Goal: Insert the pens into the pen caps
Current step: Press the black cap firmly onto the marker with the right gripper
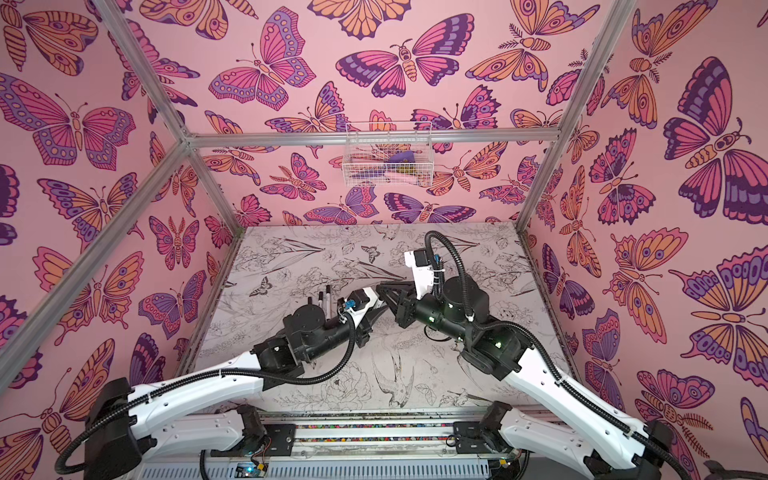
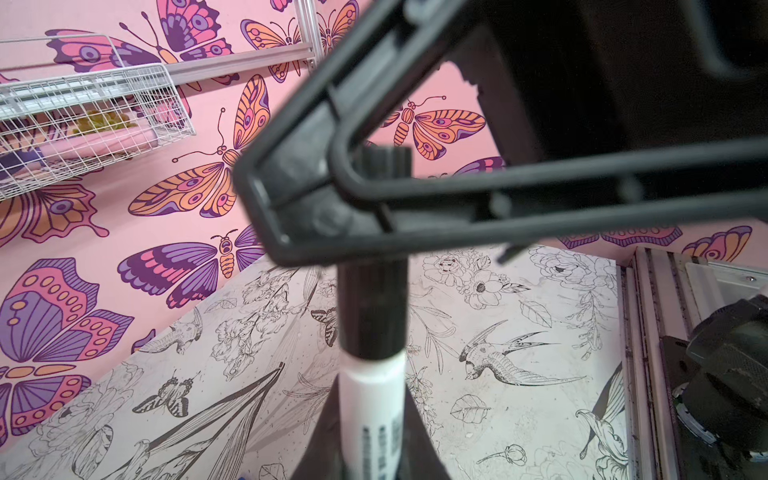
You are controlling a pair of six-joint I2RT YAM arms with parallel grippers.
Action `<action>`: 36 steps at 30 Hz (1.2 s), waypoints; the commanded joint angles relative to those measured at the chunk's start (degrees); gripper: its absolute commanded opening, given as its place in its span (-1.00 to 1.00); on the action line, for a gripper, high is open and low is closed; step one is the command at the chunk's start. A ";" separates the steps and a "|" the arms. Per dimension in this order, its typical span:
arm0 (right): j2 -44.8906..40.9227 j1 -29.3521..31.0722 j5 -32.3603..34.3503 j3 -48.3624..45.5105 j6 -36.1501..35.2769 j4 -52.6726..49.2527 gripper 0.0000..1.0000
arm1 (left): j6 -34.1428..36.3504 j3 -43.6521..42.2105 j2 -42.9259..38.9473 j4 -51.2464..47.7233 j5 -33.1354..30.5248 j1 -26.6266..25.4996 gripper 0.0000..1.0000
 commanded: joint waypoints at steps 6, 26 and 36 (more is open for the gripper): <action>4.45 -7.08 -14.81 -0.05 4.88 -19.02 -1.00 | -0.52 4.77 -1.80 17.59 7.43 -1.06 -1.00; 11.06 -5.84 -11.06 2.50 2.14 -25.18 -1.00 | -3.98 5.34 -1.34 17.00 9.17 -1.13 -1.00; 14.58 -0.48 -10.50 -0.44 6.36 -18.83 -1.00 | -4.71 8.44 2.13 24.57 9.52 -1.19 -1.00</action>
